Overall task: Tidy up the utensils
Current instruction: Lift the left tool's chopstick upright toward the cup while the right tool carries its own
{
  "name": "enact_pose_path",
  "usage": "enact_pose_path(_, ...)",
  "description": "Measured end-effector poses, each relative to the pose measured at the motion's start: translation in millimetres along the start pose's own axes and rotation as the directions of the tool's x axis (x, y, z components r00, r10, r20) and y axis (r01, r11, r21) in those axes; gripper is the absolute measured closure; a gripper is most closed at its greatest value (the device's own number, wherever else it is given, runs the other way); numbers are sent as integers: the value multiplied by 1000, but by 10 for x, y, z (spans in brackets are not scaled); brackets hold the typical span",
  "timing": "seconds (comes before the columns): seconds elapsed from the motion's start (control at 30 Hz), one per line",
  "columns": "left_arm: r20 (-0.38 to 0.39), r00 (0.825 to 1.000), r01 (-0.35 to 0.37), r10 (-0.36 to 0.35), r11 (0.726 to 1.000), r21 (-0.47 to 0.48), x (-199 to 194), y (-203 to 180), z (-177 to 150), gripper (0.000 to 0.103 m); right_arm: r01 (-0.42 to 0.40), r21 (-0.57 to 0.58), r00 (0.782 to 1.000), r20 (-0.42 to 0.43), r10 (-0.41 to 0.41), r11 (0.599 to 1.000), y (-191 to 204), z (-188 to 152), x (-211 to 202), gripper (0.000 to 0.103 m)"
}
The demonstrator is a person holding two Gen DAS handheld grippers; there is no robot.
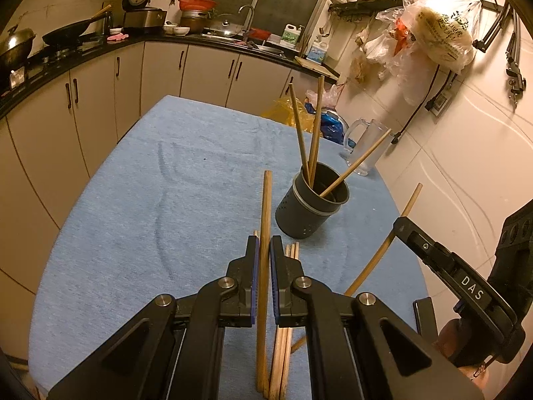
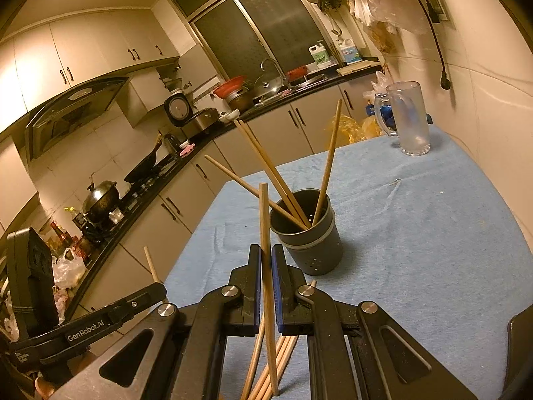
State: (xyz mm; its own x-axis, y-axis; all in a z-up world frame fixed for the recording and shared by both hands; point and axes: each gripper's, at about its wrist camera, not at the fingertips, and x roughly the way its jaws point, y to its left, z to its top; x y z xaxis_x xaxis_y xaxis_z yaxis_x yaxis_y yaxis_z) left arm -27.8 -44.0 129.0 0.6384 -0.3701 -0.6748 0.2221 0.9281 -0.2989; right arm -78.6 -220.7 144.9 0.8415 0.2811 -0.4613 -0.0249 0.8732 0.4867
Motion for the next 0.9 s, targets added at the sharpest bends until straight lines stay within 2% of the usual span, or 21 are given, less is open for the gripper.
enact_pose_path(0.9,3,999,47,-47,999,-17,5,102,32,97,34,12,999,-16,-33,999,-11,24,101,96)
